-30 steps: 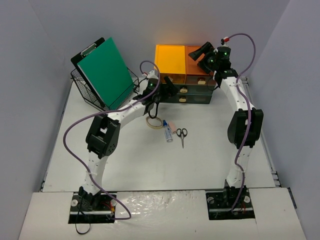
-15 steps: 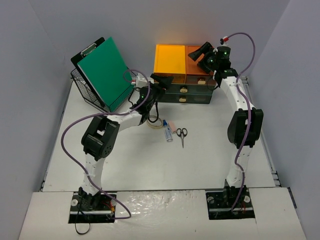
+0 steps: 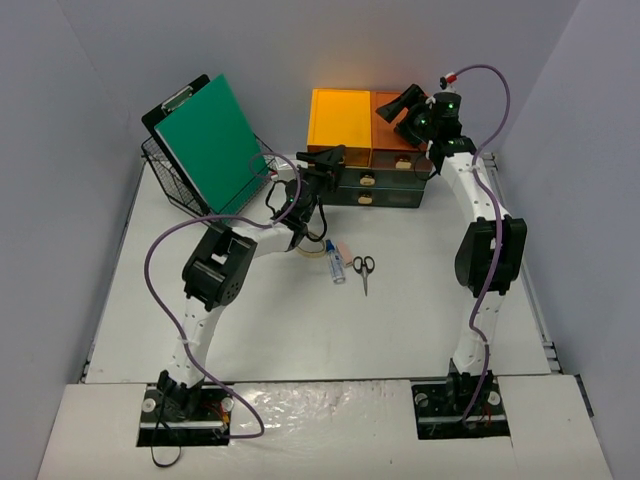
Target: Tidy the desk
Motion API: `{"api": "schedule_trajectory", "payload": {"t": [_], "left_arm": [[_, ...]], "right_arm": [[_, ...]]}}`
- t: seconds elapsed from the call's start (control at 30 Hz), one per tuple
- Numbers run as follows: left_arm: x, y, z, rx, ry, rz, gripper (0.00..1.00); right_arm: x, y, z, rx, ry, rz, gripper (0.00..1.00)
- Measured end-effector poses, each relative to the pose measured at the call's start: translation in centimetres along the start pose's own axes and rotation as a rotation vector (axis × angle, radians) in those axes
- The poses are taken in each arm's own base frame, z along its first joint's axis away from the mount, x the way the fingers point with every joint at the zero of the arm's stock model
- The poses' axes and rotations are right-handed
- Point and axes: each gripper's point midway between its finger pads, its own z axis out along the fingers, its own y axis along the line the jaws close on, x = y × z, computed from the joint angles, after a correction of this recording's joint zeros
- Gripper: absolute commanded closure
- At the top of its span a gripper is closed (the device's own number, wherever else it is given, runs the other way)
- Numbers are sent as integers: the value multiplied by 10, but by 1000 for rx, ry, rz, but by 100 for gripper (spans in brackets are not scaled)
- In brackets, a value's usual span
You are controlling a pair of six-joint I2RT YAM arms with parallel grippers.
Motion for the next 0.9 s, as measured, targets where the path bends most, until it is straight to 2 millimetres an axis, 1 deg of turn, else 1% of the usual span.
{"api": "schedule_trajectory", "payload": {"t": [0.07, 0.1, 0.13, 0.17, 0.23, 0.33, 0.37, 0.53, 0.63, 0.73, 0.9], "left_arm": [[-1, -1, 0, 1, -5, -9, 56], [-2, -1, 0, 0, -8, -11, 59], [-3, 0, 1, -1, -10, -15, 68], [-3, 1, 1, -6, -10, -11, 73], [-4, 8, 0, -27, -8, -4, 85], [-3, 8, -1, -37, -2, 3, 98], [-3, 9, -1, -41, 0, 4, 100], [-3, 8, -2, -57, 13, 15, 100], [-1, 6, -7, -66, 27, 27, 100], [4, 1, -20, -78, 48, 43, 100], [17, -5, -58, -113, 85, 60, 100]], "right_arm": [[0, 0, 0, 0, 0, 0, 23], [0, 0, 0, 1, 1, 0, 23], [0, 0, 0, 1, 1, 0, 23], [0, 0, 0, 1, 1, 0, 23], [0, 0, 0, 1, 2, 1, 23], [0, 0, 0, 2, 2, 0, 23], [0, 0, 0, 1, 2, 0, 23], [0, 0, 0, 2, 2, 0, 23], [0, -1, 0, 2, 2, 0, 23], [-1, -2, -1, 4, 2, 2, 23], [-2, -3, -1, 5, 1, 4, 24]]}}
